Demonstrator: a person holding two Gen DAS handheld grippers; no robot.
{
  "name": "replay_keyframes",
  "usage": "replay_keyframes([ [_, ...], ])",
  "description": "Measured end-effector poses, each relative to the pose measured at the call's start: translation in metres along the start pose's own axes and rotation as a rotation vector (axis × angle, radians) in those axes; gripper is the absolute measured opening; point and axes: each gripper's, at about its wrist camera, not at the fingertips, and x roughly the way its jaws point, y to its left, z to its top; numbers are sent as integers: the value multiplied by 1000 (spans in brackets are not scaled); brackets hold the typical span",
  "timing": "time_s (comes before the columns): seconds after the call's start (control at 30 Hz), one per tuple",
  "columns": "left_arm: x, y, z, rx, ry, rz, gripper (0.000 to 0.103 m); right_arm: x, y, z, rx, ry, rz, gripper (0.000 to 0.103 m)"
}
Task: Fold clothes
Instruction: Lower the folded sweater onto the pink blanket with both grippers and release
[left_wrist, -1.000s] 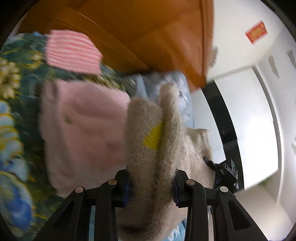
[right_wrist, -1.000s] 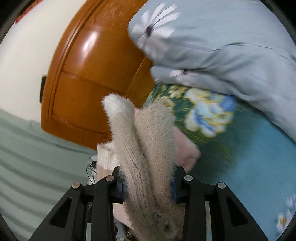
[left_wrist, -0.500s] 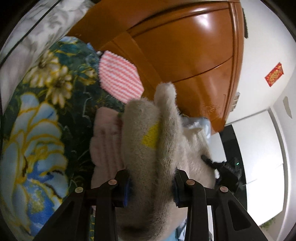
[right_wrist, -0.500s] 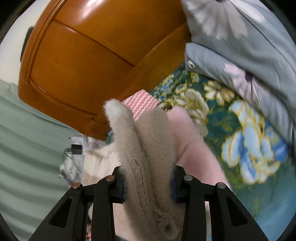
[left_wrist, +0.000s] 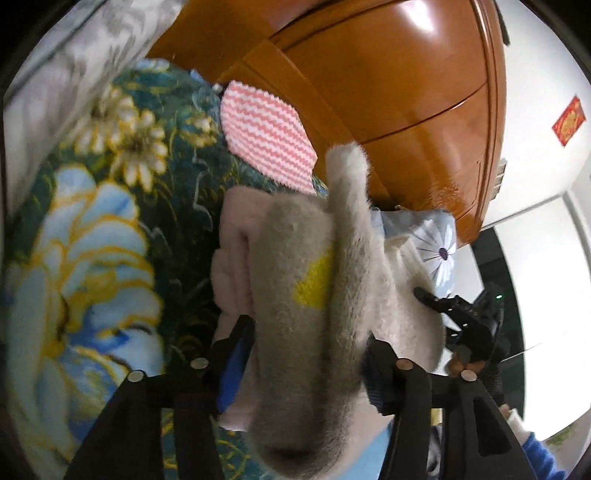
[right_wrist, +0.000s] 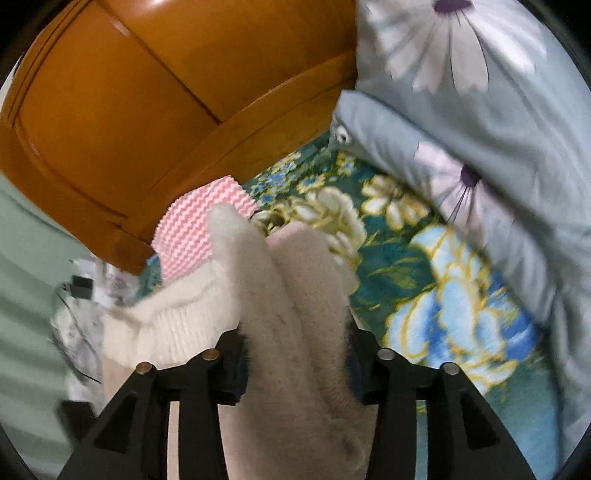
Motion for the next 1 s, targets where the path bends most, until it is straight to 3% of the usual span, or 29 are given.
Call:
replay_keyframes([
  [0.1,-12,-9,7,72,-32,69,63,-15,2,4,-36,-53,-51,46],
  [0.27,-34,-69,12,362,-125,197,63,-47,6,2,-61,-153,-81,46],
  [0.4,-23,-120,8,635,-126,224,66,-64,15,-28,-122,-170,-50,46],
  [0.53,12,-133,-1,812,-54,260,66,-50,10,-74,-161,-111,-12,46],
  [0.7,40,-117,3,831,8,293,66,-24,-1,-101,-180,-47,-72,46],
  [0.83,48,-105,10,785,20,276,66,-12,-18,-91,-137,-54,-78,46],
  [1.0,59,-92,8,774,32,308,66,8,-27,-83,-112,-38,-87,46],
])
